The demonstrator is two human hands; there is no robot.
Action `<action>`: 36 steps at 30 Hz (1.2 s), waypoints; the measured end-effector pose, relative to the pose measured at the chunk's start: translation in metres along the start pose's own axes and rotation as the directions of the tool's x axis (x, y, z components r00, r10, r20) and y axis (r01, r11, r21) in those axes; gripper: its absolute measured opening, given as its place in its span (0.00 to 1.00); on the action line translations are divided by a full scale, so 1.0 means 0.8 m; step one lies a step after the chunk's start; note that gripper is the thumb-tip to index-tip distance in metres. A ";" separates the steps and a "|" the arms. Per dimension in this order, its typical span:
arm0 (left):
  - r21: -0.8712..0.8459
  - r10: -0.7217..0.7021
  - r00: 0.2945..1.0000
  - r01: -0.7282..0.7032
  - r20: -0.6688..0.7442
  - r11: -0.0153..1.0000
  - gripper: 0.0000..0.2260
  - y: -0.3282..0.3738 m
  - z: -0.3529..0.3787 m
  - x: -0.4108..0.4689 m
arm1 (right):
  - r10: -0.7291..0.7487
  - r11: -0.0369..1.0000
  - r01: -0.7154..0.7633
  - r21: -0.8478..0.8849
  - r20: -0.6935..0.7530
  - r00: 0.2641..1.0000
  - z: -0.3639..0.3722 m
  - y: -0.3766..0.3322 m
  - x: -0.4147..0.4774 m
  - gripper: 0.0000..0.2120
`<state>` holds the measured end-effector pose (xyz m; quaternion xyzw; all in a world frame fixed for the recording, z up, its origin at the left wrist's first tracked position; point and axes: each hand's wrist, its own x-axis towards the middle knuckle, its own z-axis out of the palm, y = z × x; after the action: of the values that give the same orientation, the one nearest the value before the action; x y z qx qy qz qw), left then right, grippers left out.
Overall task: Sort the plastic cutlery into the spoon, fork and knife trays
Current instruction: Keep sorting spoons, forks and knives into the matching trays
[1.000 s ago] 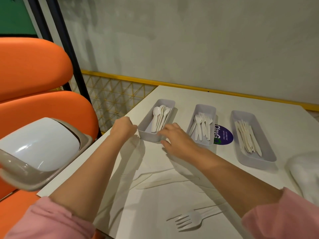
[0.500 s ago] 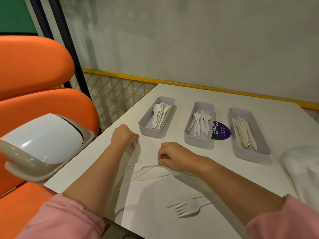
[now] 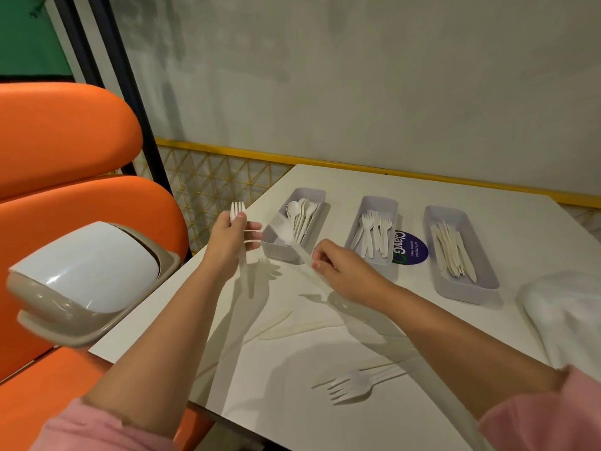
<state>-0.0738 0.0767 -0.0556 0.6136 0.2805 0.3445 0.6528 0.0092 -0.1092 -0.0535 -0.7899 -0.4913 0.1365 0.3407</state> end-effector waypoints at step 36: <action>-0.262 -0.318 0.934 0.352 0.162 0.899 0.08 0.010 0.111 -0.070 | 0.069 0.945 0.045 -0.324 0.331 0.941 -0.056 0.024 -0.101 0.05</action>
<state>-0.0383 -0.0216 -0.0426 0.4736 0.2911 0.2281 0.7993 0.0083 -0.2028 -0.0437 -0.8032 -0.5532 0.1888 0.1149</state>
